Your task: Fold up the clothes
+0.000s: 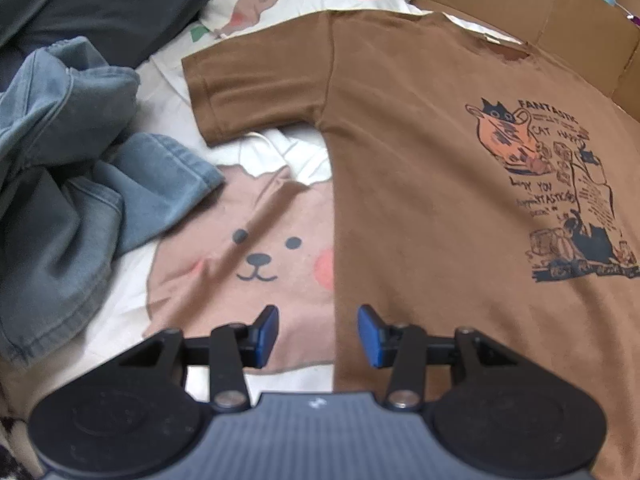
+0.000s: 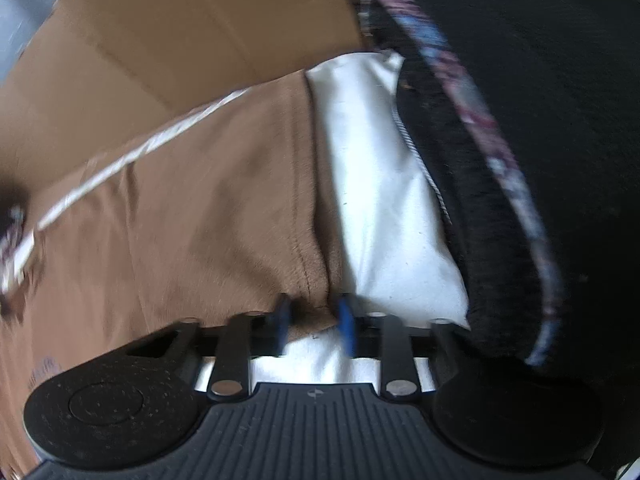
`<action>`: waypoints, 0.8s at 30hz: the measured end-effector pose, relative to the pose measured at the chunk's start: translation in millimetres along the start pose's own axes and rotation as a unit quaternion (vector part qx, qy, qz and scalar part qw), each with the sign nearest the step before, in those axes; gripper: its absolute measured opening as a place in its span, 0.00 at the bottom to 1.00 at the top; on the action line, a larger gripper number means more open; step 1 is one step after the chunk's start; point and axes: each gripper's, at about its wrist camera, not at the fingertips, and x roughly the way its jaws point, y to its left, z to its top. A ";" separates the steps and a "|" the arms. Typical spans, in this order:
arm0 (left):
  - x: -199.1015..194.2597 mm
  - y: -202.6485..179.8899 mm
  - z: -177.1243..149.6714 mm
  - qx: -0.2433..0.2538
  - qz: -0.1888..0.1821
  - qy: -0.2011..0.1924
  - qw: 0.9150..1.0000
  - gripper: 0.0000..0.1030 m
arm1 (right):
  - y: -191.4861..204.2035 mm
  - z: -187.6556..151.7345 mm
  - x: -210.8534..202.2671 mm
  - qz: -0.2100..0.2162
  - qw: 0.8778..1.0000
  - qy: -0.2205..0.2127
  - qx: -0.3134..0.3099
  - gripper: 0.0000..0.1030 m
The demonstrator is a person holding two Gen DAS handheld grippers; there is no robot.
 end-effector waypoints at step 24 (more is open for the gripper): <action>10.2 -14.5 -31.4 0.020 -0.005 0.063 0.998 0.49 | 17.6 13.1 -17.6 -0.103 0.989 -0.019 -0.102 0.22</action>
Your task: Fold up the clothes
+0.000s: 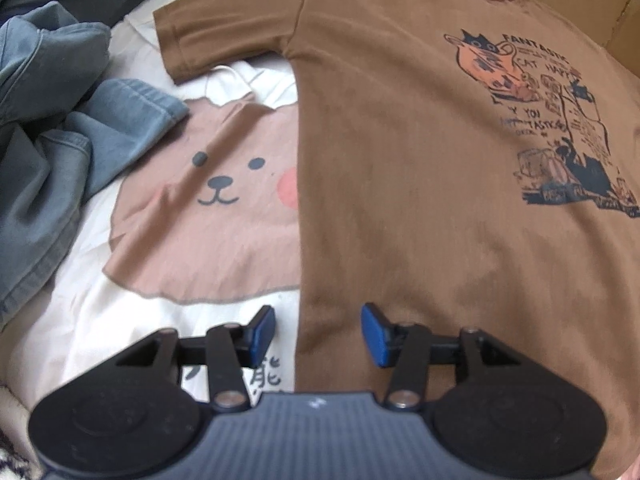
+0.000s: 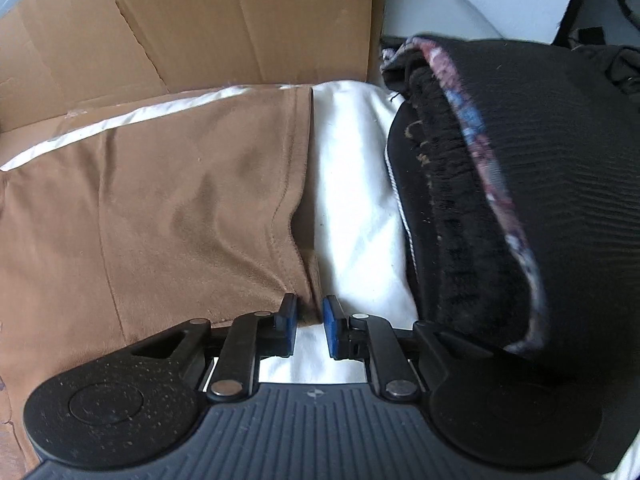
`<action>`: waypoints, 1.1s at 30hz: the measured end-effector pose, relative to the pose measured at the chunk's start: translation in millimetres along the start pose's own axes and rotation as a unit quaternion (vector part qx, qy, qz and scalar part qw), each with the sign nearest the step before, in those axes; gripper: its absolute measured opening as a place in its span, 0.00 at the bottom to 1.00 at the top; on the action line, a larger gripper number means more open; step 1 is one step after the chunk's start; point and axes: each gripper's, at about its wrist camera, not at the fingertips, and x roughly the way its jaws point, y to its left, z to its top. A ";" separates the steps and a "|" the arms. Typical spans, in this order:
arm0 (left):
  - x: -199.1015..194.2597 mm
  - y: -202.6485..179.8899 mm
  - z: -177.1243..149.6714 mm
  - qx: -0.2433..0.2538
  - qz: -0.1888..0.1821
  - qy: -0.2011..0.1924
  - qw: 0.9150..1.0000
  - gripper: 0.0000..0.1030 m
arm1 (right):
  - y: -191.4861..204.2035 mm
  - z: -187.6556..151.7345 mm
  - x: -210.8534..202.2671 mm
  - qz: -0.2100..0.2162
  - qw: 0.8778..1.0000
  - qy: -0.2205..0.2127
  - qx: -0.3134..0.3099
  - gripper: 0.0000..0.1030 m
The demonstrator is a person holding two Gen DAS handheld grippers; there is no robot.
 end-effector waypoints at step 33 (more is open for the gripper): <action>-2.1 13.2 -6.1 0.029 -0.014 -0.026 0.999 0.49 | 3.1 13.9 6.3 0.016 0.991 -0.111 -0.068 0.09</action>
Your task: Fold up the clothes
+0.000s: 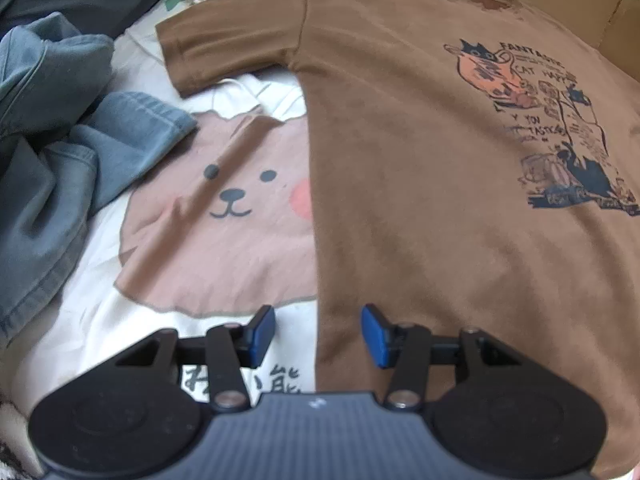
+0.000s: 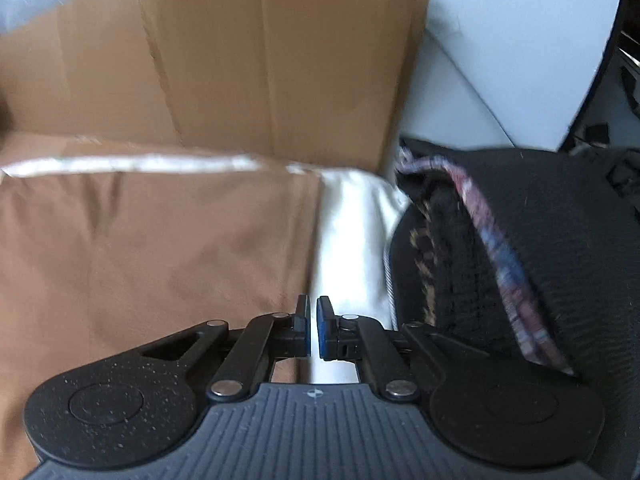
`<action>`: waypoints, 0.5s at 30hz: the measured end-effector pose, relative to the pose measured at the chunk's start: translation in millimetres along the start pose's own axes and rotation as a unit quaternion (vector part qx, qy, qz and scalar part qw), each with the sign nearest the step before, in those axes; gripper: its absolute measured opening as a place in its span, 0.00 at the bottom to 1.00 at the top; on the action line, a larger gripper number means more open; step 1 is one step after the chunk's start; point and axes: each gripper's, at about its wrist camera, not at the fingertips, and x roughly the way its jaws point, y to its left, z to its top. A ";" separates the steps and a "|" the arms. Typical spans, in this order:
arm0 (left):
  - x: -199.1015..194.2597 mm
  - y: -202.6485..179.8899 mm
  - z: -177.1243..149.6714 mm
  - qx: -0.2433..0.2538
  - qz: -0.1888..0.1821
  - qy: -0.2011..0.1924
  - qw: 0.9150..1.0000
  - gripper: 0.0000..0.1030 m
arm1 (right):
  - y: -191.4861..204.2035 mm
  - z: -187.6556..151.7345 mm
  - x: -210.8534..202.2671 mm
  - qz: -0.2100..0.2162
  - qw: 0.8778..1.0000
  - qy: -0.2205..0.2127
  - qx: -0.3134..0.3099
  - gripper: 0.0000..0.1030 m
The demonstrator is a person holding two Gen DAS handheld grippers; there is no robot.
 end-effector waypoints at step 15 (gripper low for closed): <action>1.7 10.7 -8.4 -0.019 -0.002 0.007 1.000 0.51 | 28.3 -22.9 14.3 0.062 0.995 0.054 -0.057 0.10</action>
